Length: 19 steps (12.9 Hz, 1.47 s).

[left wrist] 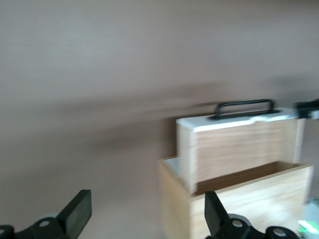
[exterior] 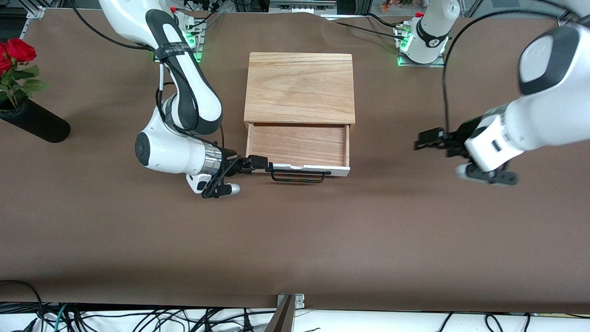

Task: Close drawer with both arms simultaneously
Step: 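Bring the left gripper to the drawer front while the right gripper holds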

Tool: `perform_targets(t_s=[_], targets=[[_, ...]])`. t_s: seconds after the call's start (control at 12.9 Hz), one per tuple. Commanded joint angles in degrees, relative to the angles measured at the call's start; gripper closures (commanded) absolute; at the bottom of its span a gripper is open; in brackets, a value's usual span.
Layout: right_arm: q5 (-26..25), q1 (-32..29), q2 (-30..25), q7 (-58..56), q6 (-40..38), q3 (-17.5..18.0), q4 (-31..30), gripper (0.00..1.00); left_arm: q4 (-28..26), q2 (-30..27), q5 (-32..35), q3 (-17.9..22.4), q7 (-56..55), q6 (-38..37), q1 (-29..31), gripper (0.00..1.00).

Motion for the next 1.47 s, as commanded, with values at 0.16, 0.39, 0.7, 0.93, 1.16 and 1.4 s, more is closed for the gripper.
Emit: perform_targets(t_s=[0.16,0.39,0.7,0.93,1.16,1.4], targets=[[6.5,-0.7,2.0,-5.0,0.2,-0.1,0.1,0.0,0.9,12.2,-10.5,-0.1,-0.3,13.8,-8.6,0.0],[6.8,-0.7,2.7,-5.5,0.3,-0.1,0.1,0.0,0.8,17.2,-15.7,-0.1,-0.5,18.5,-13.0,0.0],[7.7,-0.4,3.7,-5.7,0.9,-0.1,-0.1,0.0,-0.4,19.0,-15.8,-0.1,-0.2,23.2,-14.2,0.0],[7.6,-0.2,3.2,-5.9,0.3,-0.1,-2.4,0.0,-3.9,19.2,-15.6,0.0,-0.1,31.0,-15.7,0.0],[7.6,0.0,1.9,-7.4,0.1,-0.1,-5.2,0.0,-7.7,18.0,-15.4,-0.1,0.6,29.4,-15.6,0.0],[7.5,0.2,0.3,-7.4,0.1,-0.1,-7.7,0.0,-8.2,17.9,-15.4,-0.1,0.6,27.7,-15.7,0.0]])
